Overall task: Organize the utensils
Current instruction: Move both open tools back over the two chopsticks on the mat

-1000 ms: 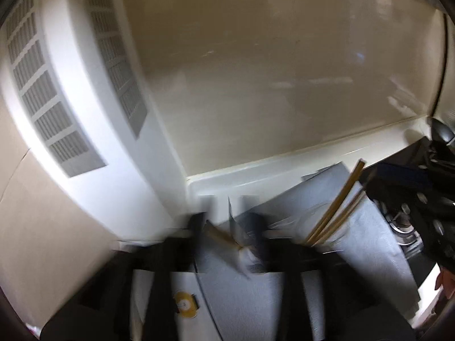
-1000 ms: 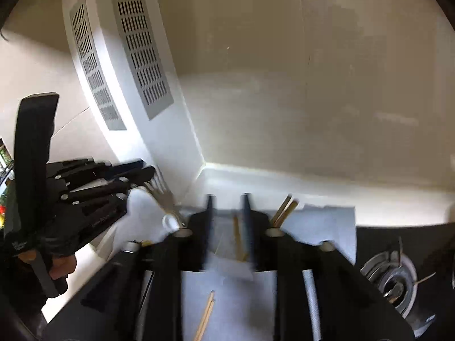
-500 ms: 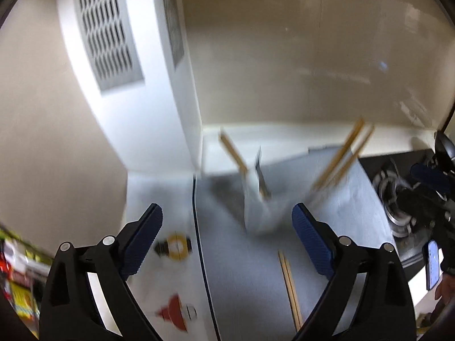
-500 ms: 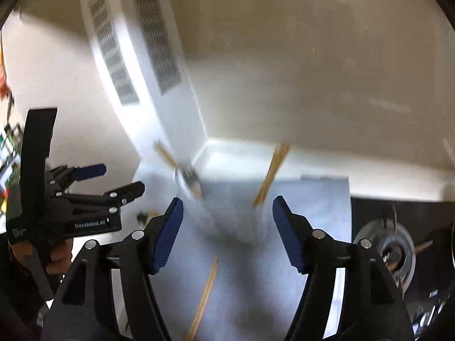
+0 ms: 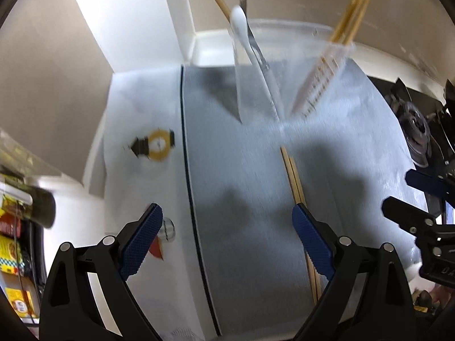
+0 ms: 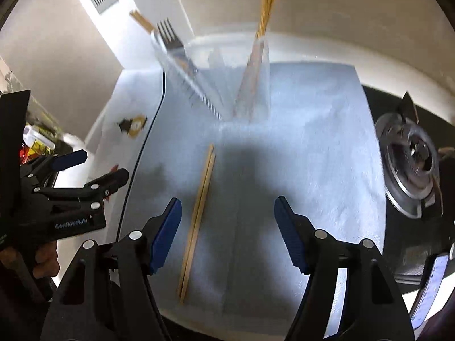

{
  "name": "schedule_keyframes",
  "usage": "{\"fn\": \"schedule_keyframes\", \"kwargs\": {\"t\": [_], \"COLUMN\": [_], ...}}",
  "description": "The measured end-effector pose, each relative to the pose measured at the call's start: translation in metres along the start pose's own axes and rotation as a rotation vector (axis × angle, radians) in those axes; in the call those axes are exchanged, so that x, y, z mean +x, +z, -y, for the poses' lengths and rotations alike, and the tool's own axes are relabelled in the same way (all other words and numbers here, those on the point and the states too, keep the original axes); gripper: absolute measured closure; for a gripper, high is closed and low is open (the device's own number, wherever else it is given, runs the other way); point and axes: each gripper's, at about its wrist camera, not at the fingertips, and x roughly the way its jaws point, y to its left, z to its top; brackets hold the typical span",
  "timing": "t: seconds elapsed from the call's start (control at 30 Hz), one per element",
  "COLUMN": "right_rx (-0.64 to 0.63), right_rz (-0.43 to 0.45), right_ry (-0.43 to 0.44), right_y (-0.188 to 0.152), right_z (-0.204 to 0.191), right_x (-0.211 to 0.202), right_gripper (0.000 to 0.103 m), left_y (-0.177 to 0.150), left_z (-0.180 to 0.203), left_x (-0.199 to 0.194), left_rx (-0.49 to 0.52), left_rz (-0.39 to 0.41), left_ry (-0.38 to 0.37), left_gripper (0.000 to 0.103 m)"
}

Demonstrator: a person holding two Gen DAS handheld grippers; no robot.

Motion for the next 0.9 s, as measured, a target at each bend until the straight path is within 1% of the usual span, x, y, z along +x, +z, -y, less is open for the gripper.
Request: {"fn": "schedule_keyframes", "kwargs": {"t": [0.13, 0.4, 0.6, 0.67, 0.73, 0.77, 0.8, 0.83, 0.87, 0.9], "right_rx": [-0.006, -0.013, -0.016, -0.023, -0.026, -0.025, -0.022, -0.017, -0.016, -0.016], "right_rz": [-0.004, -0.019, -0.03, -0.039, -0.055, -0.072, -0.087, -0.107, -0.12, -0.142], "right_ry": [0.01, 0.012, 0.003, 0.007, 0.016, 0.023, 0.026, 0.031, 0.036, 0.037], "right_y": [-0.004, -0.011, -0.005, -0.002, 0.002, 0.005, 0.008, 0.012, 0.014, 0.018], "right_z": [-0.005, -0.011, -0.011, -0.013, -0.014, -0.014, -0.014, -0.014, -0.014, -0.015], "right_x": [-0.003, -0.001, 0.009, 0.017, 0.027, 0.036, 0.044, 0.055, 0.063, 0.073], "right_gripper": [0.035, 0.035, 0.035, 0.039, 0.05, 0.058, 0.062, 0.069, 0.073, 0.075], "left_y": [-0.008, -0.018, -0.022, -0.023, -0.024, -0.024, -0.024, -0.025, -0.025, -0.026], "left_z": [0.005, 0.0, -0.007, -0.01, -0.016, -0.019, -0.023, -0.027, -0.033, -0.038], "left_x": [-0.001, 0.004, 0.008, 0.009, 0.011, 0.012, 0.014, 0.015, 0.016, 0.017], "left_rx": [0.0, -0.018, -0.037, -0.041, -0.053, -0.059, -0.069, -0.079, -0.093, -0.102], "left_rz": [-0.014, -0.039, -0.052, -0.053, -0.058, -0.061, -0.065, -0.068, -0.072, -0.074], "left_ry": [0.0, 0.009, 0.018, 0.027, 0.037, 0.042, 0.048, 0.053, 0.061, 0.067], "left_gripper": [0.013, 0.013, 0.013, 0.013, 0.013, 0.013, 0.013, 0.013, 0.013, 0.013]}}
